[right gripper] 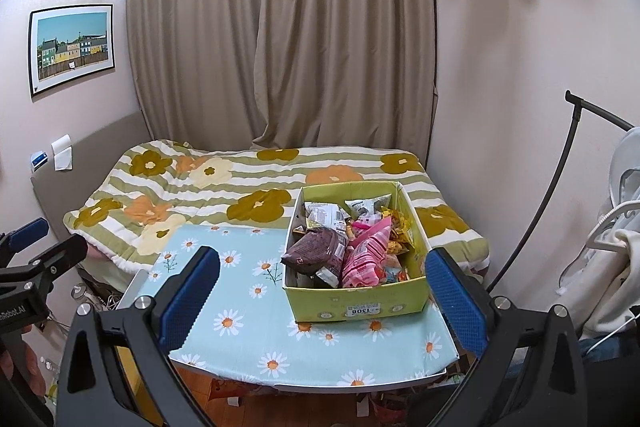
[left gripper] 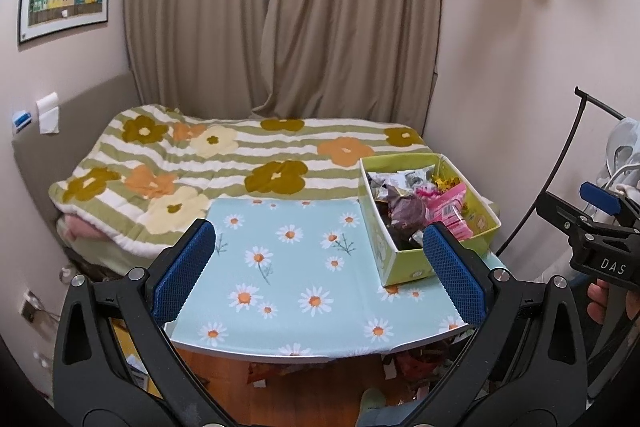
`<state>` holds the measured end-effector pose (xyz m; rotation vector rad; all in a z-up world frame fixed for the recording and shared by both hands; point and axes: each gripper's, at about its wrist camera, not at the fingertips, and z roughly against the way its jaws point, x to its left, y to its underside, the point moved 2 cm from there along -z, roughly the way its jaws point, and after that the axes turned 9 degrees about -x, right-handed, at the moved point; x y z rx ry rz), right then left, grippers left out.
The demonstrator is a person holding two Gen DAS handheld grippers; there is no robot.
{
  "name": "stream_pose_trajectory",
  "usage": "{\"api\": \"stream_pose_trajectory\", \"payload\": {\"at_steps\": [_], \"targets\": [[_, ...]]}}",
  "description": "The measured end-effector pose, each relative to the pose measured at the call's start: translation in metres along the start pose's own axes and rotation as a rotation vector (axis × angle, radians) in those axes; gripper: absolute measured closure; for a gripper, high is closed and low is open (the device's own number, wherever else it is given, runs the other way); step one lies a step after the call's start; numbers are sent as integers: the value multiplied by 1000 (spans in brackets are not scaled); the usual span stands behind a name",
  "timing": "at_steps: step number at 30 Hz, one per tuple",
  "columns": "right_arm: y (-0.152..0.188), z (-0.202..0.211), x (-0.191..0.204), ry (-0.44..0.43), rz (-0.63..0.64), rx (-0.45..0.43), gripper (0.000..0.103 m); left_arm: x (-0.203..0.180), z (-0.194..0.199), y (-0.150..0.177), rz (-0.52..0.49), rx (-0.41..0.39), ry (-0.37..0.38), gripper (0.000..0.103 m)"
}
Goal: Organize snacks
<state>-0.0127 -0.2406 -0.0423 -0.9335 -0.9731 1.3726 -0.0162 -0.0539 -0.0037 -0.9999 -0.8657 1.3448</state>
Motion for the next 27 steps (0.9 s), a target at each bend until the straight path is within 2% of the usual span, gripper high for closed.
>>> {"api": "stream_pose_trajectory", "payload": {"at_steps": [14, 27], "targets": [[-2, -2, 0, -2, 3, 3, 1, 5, -4, -2, 14, -2, 9, 0], [-3, -9, -1, 5, -5, 12, 1, 11, -13, 1, 3, -12, -62, 0]]}}
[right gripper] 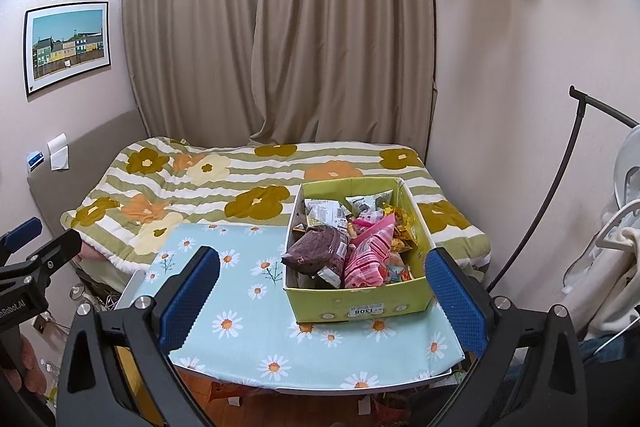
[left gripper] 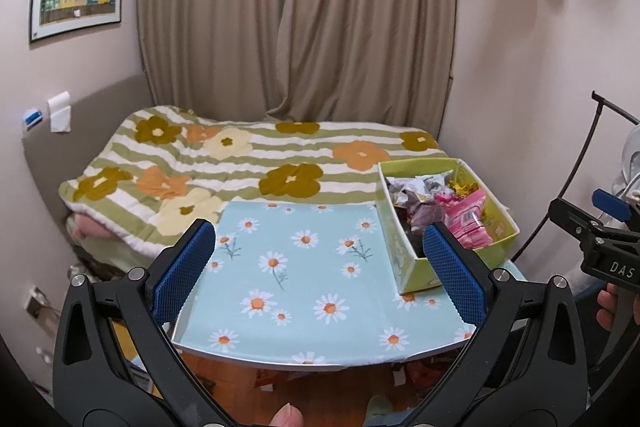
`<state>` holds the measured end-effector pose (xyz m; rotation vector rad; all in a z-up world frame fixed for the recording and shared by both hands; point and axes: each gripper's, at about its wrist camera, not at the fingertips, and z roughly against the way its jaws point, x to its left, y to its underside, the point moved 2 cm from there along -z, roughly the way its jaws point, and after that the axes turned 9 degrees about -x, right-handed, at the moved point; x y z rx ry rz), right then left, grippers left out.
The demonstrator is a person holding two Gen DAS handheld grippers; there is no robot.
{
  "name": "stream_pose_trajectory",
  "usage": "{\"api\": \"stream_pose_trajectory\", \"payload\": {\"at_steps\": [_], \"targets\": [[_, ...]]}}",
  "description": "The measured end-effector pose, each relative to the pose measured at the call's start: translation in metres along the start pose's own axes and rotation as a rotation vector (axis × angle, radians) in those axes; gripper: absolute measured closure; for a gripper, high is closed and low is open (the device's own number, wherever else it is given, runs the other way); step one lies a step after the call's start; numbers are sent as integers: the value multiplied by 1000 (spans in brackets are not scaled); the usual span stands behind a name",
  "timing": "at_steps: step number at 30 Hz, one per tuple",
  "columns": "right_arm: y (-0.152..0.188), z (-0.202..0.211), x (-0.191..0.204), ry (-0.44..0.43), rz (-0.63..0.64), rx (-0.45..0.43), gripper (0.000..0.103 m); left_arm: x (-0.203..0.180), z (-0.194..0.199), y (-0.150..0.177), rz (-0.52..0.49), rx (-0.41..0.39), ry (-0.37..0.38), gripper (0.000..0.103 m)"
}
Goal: Organize snacks
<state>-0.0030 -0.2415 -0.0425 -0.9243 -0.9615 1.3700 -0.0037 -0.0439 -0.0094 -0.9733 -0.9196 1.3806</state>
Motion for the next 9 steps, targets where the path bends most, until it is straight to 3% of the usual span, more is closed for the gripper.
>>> {"api": "stream_pose_trajectory", "payload": {"at_steps": [9], "targets": [[2, -6, 1, 25, -10, 3, 1, 0, -5, 3, -9, -40, 35, 0]]}}
